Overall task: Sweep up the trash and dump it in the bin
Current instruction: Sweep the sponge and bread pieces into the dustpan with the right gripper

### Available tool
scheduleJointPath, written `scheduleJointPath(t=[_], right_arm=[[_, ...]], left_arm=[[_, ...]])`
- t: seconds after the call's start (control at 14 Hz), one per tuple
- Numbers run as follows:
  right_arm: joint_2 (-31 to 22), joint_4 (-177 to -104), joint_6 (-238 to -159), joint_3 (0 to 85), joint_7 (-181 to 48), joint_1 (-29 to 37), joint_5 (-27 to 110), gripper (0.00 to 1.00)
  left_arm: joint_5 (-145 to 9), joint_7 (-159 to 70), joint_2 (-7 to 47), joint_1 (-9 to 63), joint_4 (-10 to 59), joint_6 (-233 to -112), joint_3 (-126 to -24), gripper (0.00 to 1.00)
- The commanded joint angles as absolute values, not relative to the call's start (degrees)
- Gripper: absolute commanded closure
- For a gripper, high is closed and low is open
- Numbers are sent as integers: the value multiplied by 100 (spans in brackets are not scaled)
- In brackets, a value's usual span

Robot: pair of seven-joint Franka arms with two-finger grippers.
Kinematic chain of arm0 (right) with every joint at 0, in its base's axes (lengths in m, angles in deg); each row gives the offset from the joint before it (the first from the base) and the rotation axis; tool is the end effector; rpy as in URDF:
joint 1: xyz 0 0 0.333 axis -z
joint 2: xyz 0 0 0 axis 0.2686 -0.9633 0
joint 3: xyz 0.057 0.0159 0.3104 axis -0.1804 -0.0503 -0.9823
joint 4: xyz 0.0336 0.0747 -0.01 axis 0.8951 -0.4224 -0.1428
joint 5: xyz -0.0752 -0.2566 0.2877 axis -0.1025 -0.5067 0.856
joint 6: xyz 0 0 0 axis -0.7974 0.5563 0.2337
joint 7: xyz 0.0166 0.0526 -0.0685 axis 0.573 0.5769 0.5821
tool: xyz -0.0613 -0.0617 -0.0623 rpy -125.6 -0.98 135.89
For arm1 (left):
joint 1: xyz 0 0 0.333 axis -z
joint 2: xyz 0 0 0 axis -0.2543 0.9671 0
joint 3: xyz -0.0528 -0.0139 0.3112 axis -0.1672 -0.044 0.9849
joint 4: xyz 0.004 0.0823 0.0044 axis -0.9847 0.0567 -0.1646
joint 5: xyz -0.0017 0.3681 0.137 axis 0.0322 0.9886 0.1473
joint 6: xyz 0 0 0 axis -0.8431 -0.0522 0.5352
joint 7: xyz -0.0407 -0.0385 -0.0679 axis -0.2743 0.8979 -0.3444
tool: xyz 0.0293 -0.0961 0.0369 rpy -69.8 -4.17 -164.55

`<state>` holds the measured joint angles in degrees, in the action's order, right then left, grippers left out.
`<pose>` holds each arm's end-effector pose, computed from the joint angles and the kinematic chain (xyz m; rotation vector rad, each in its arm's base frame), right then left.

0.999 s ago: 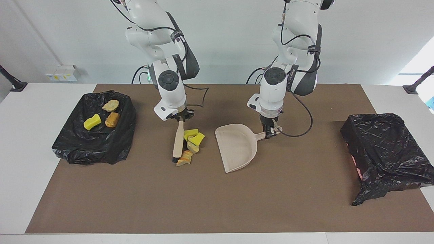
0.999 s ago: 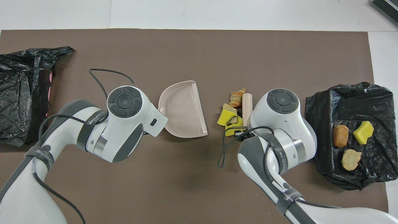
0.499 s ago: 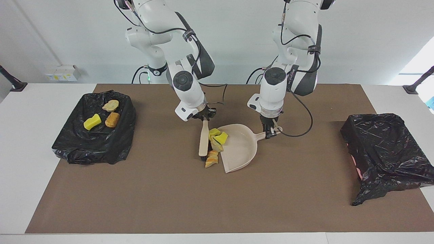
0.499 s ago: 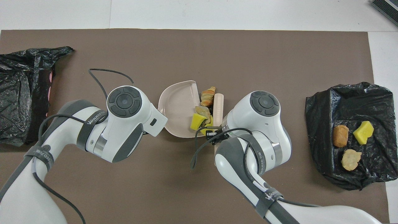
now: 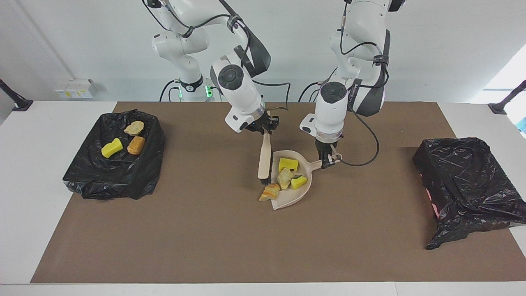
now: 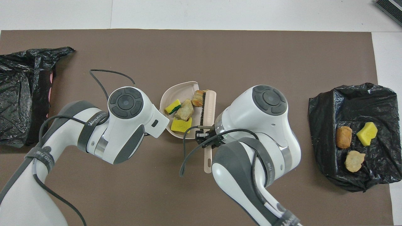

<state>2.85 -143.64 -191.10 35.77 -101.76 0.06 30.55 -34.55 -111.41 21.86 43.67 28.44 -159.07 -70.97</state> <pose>0.5038 0.3060 0.4438 -2.8471 0.1325 0.3442 0.5307 -0.2732 0.3671 -2.2518 2.0237 0.0330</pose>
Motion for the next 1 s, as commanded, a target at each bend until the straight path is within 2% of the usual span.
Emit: scheduleJointPath(t=[0.0,0.14,0.36,0.5,0.78,0.93], right_arm=[[500,-14422,-18788,3561,-9423,336,2312,100],[404,-14378,-18622,3578,-8500,485,1659,100],[-368,-13992,-18577,3517,-7723,398,385,100],[-598,-13973,-18708,3508,-7730,170,-74,100],[-810,-13991,-19191,3499,-7853,90,30,100],[-863,-13982,-19245,3508,-8038,-103,659,100]], left_arm=[[-3399,-11154,1997,4365,3101,-16049,-7091,100],[-3399,-11163,1997,4365,3101,-16049,-7091,100],[-3399,-11163,1997,4365,3101,-16049,-7091,100],[-3399,-11172,1997,4365,3101,-16049,-7091,100],[-3399,-11172,1997,4347,3101,-16040,-7091,100],[-3399,-11172,1997,4347,3101,-16049,-7091,100]])
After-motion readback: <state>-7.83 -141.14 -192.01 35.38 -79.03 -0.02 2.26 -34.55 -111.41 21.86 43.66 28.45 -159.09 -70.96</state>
